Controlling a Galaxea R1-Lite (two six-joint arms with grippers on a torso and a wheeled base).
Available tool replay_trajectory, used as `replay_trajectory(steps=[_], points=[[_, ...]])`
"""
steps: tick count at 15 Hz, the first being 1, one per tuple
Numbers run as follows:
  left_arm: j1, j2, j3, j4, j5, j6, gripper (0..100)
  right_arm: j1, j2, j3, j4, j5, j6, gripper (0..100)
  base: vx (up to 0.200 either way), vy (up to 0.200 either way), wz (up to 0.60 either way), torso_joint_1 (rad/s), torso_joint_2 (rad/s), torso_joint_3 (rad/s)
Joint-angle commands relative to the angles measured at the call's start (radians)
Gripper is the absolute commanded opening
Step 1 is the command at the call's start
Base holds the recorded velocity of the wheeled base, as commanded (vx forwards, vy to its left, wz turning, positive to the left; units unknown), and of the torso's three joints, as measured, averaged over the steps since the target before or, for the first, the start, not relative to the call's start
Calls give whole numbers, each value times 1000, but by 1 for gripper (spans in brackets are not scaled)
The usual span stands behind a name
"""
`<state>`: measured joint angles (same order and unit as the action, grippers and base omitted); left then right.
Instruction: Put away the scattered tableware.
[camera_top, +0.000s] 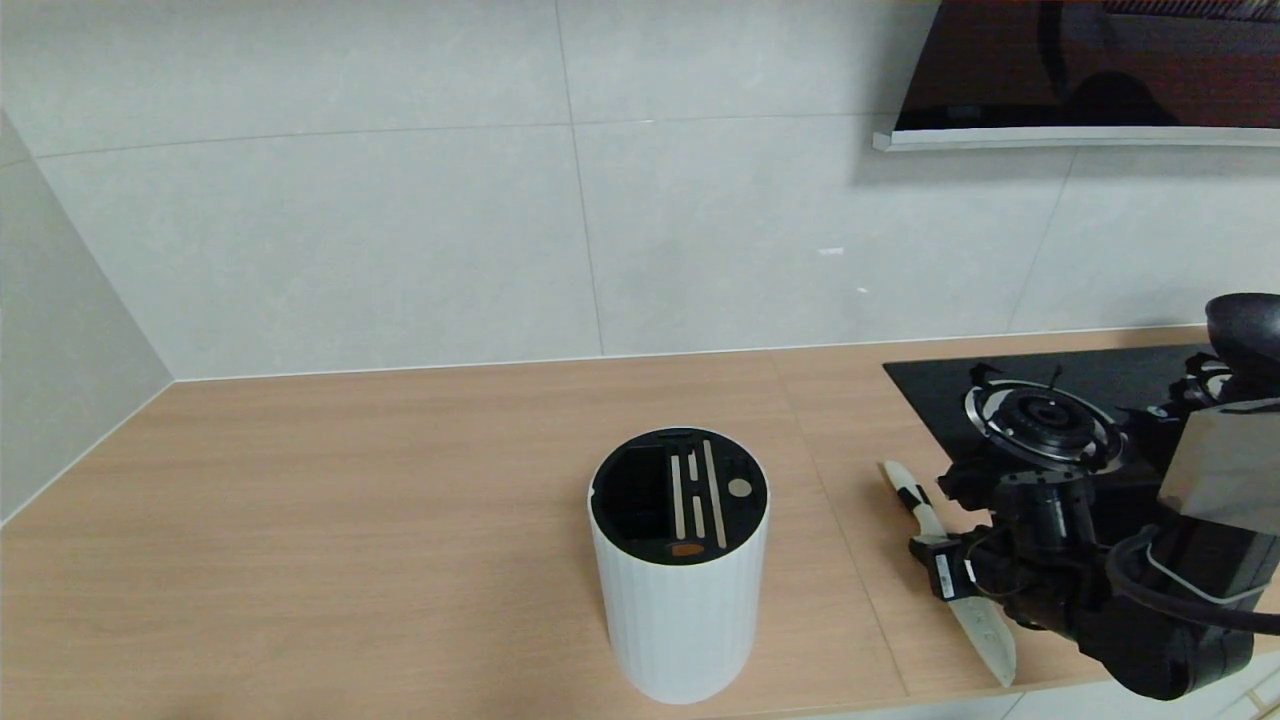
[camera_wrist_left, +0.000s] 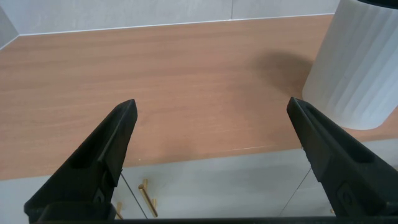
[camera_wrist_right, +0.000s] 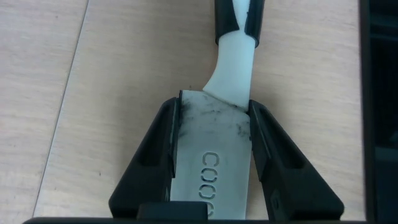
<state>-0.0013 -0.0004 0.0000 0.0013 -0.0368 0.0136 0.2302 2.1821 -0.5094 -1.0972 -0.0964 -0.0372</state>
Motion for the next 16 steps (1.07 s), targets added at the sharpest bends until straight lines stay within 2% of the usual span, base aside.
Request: replay_trajectory(steps=[1,10,13,15,16], points=[[0,0,0,0,0,0,100,3,-82,20,-6,1,0,0,0,0,0,0,0,0],[0,0,0,0,0,-1,100,29,-303,35,-9,18,-9,0,0,0,0,0,0,0],[0,0,0,0,0,-3,100,67,-337,-70,17,23,-29,0,0,0,0,0,0,0],[0,0,0,0,0,-3,100,95,-369,-124,76,23,-32,0,0,0,0,0,0,0],[0,0,0,0,0,-4,100,130,-403,-193,155,23,-32,0,0,0,0,0,0,0]])
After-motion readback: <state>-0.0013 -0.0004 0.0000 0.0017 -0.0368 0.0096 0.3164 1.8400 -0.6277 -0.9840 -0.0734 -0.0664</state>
